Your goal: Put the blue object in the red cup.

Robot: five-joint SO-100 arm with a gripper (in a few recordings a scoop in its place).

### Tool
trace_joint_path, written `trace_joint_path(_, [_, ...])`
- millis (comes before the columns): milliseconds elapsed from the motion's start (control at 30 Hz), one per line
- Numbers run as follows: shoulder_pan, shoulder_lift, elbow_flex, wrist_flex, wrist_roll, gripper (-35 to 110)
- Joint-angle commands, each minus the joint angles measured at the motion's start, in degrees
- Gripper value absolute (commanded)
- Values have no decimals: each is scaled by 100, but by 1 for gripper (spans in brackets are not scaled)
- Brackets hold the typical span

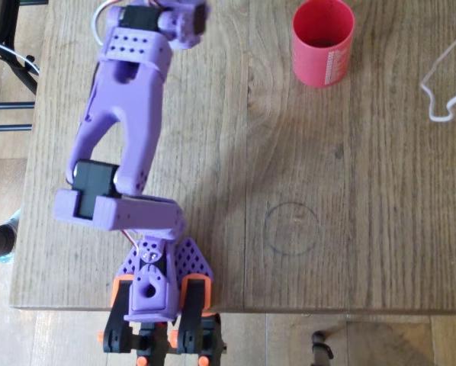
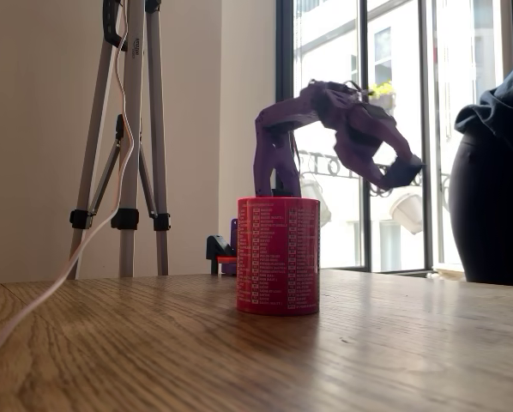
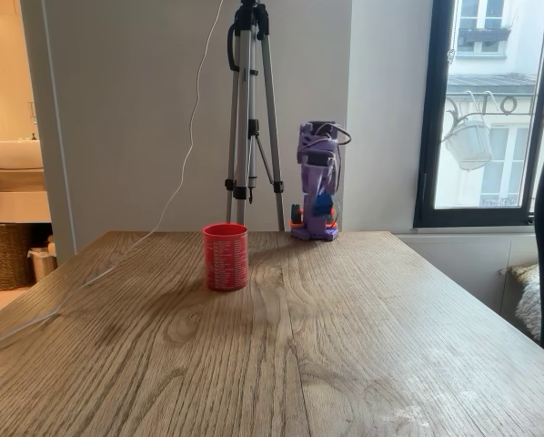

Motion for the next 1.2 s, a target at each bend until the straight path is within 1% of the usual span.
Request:
trace_joint_path(0, [589,343,-483,-940,-554,1])
trace_joint_path(233, [1283,176,-483,-2487,-1521,1])
trace_joint_path(367, [1600,-26,-483,-2936,-1731,1])
trace_joint_path(600, [1872,-167,-316,-2892,-1714,1])
trace_joint_path(900, [2004,-422,694,-3067,-1397,1])
trace_joint_path(1167, [2224,-747,826,-3129,-1195,1])
